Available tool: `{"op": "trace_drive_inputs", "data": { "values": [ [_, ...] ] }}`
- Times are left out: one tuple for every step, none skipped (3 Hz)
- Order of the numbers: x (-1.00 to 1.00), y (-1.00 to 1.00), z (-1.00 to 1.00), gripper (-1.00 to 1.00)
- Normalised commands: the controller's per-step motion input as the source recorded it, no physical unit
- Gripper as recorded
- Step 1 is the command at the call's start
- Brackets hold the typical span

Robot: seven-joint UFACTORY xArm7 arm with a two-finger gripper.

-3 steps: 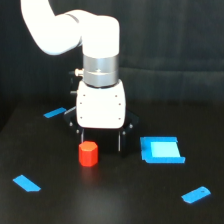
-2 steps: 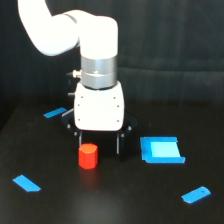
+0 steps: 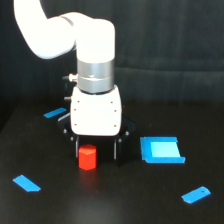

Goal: Pick up the red object from the table

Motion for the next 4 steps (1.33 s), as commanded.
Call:
{"op": "trace_drive_inputs", "data": {
  "values": [
    [-0.09, -0.15, 0.0, -0.02],
    [-0.1, 0.02, -0.1, -0.92],
    [-0.12, 0.02, -0.11, -0.98],
    [0.0, 0.16, 0.08, -0.98]
  ]
}}
